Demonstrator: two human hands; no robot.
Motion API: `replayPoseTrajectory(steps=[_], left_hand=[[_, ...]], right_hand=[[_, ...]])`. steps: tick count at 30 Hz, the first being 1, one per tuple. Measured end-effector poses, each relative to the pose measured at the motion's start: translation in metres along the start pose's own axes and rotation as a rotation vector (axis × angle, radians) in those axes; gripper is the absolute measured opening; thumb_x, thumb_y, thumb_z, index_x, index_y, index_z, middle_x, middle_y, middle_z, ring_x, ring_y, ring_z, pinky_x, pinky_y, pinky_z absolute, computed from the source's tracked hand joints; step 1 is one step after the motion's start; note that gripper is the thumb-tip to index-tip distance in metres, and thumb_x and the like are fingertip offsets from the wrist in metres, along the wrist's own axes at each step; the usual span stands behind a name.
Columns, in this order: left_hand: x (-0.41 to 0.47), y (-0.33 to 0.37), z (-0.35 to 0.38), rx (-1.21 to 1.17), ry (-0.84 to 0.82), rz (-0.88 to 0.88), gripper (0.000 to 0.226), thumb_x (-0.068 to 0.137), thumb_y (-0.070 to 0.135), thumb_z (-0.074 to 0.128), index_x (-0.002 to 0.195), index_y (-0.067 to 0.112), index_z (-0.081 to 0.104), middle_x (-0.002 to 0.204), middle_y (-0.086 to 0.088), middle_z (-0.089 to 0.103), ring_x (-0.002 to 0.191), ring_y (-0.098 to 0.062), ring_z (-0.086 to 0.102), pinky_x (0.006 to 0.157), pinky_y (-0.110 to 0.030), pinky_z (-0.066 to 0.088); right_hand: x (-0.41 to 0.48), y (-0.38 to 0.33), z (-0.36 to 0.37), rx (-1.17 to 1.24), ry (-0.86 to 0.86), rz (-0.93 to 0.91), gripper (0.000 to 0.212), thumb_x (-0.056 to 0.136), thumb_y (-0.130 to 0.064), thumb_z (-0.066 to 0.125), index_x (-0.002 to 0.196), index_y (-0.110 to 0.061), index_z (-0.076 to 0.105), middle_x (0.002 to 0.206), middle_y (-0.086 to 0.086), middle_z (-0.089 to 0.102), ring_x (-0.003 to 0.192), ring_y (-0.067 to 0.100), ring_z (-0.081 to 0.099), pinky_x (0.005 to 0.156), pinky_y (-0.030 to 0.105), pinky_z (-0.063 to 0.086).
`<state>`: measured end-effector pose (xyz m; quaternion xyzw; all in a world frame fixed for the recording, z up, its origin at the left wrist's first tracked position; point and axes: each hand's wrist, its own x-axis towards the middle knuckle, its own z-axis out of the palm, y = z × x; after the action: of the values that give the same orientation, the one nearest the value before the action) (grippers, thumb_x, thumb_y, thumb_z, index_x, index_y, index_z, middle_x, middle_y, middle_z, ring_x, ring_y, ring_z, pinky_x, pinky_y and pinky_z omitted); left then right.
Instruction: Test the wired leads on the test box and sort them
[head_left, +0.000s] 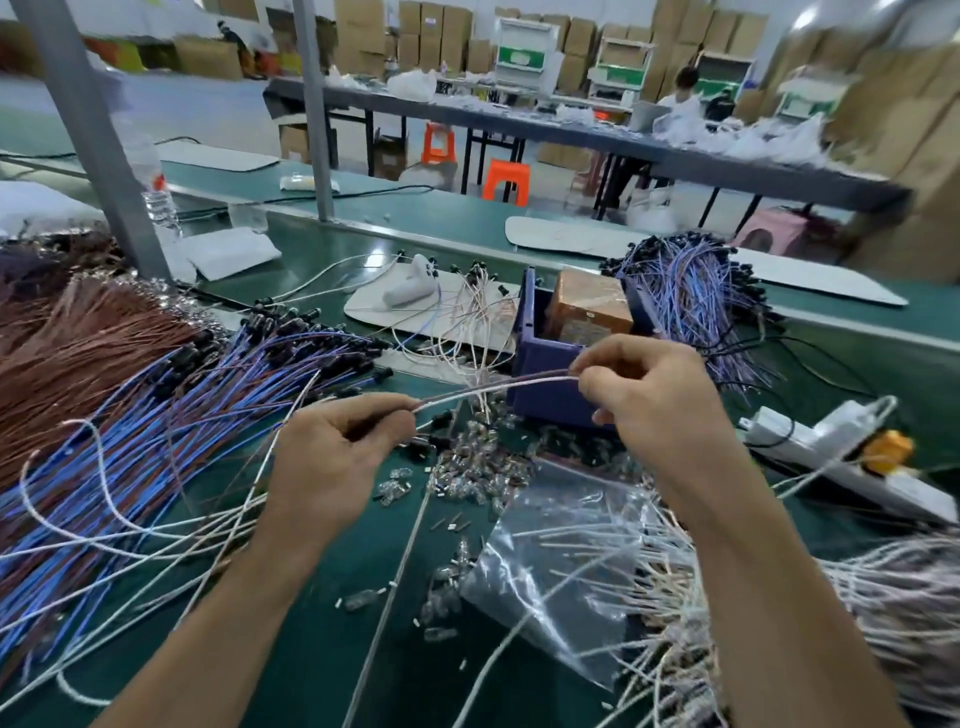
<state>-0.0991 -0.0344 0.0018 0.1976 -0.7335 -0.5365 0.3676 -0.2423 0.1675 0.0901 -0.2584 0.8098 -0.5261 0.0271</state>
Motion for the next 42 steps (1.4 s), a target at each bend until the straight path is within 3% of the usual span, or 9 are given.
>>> replayPoseTrajectory(steps=[5,10,15,19,22,25,31,38,42], left_hand=[[-0.004,0.033,0.04,-0.099,-0.219,0.002,0.026,0.088,0.02,0.078,0.085,0.046,0.081,0.073,0.004,0.077,0.058,-0.008,0.063,0.056,-0.017,0.048],[-0.005,0.051,0.091,-0.015,-0.54,0.091,0.019,0.097,0.018,0.071,0.088,0.03,0.083,0.067,0.0,0.07,0.057,-0.004,0.054,0.054,-0.018,0.044],[-0.006,0.031,0.097,-0.007,-0.472,-0.016,0.02,0.093,0.015,0.075,0.084,0.031,0.082,0.068,0.009,0.075,0.05,0.004,0.054,0.051,-0.01,0.041],[-0.01,0.015,0.1,0.168,-0.488,0.003,0.02,0.092,0.025,0.077,0.088,0.044,0.08,0.069,0.012,0.074,0.052,0.0,0.052,0.052,-0.017,0.041],[-0.017,0.012,0.099,0.425,-0.447,0.187,0.015,0.096,0.024,0.072,0.104,0.034,0.08,0.084,0.022,0.076,0.067,0.008,0.059,0.064,-0.004,0.042],[-0.018,0.009,0.099,0.561,-0.416,0.329,0.021,0.099,0.019,0.067,0.117,0.023,0.077,0.106,0.013,0.077,0.088,0.005,0.059,0.083,-0.003,0.038],[-0.021,0.003,0.103,0.418,-0.35,0.368,0.018,0.092,0.023,0.076,0.109,0.029,0.08,0.101,0.022,0.076,0.089,0.007,0.069,0.086,-0.018,0.055],[-0.029,0.002,0.106,0.304,-0.358,0.352,0.025,0.084,0.041,0.07,0.106,0.035,0.078,0.084,0.044,0.067,0.083,0.013,0.069,0.076,-0.004,0.049],[-0.032,0.007,0.106,0.255,-0.342,0.337,0.036,0.08,0.032,0.068,0.111,0.05,0.068,0.083,0.044,0.067,0.073,0.009,0.069,0.065,-0.001,0.045]], right_hand=[[-0.031,0.03,-0.019,1.113,-0.227,0.13,0.032,0.064,-0.02,0.095,0.088,-0.012,0.076,0.078,0.008,0.066,0.072,0.019,0.063,0.058,0.022,0.054],[-0.033,0.044,0.004,0.654,-0.004,0.089,0.005,0.085,-0.02,0.076,0.083,-0.018,0.08,0.062,0.002,0.059,0.054,0.011,0.049,0.051,0.02,0.041],[-0.029,0.068,-0.015,0.46,0.181,0.185,0.039,0.103,-0.022,0.058,0.069,-0.018,0.077,0.054,0.003,0.06,0.045,0.013,0.051,0.044,0.022,0.04],[-0.033,0.081,-0.016,0.465,0.238,0.246,0.055,0.107,-0.031,0.05,0.057,-0.019,0.071,0.052,0.005,0.059,0.045,0.014,0.052,0.046,0.024,0.042],[-0.038,0.081,-0.021,0.721,0.298,0.296,0.07,0.107,-0.045,0.039,0.045,-0.018,0.054,0.057,0.004,0.057,0.063,0.018,0.06,0.078,0.038,0.054],[-0.042,0.079,-0.03,1.159,0.242,0.356,0.066,0.105,-0.052,0.036,0.049,-0.017,0.04,0.054,0.003,0.033,0.054,0.022,0.043,0.059,0.034,0.048],[-0.041,0.088,-0.04,1.147,0.226,0.401,0.063,0.105,-0.052,0.039,0.054,-0.017,0.03,0.057,0.001,0.016,0.055,0.021,0.015,0.052,0.033,0.022],[-0.044,0.093,-0.043,1.079,0.25,0.396,0.048,0.093,-0.036,0.065,0.053,-0.019,0.044,0.056,0.0,0.029,0.049,0.019,0.035,0.05,0.03,0.043],[-0.048,0.086,-0.032,0.926,-0.032,0.21,0.005,0.076,-0.006,0.075,0.078,-0.011,0.074,0.077,0.014,0.069,0.081,0.027,0.071,0.082,0.039,0.061]])
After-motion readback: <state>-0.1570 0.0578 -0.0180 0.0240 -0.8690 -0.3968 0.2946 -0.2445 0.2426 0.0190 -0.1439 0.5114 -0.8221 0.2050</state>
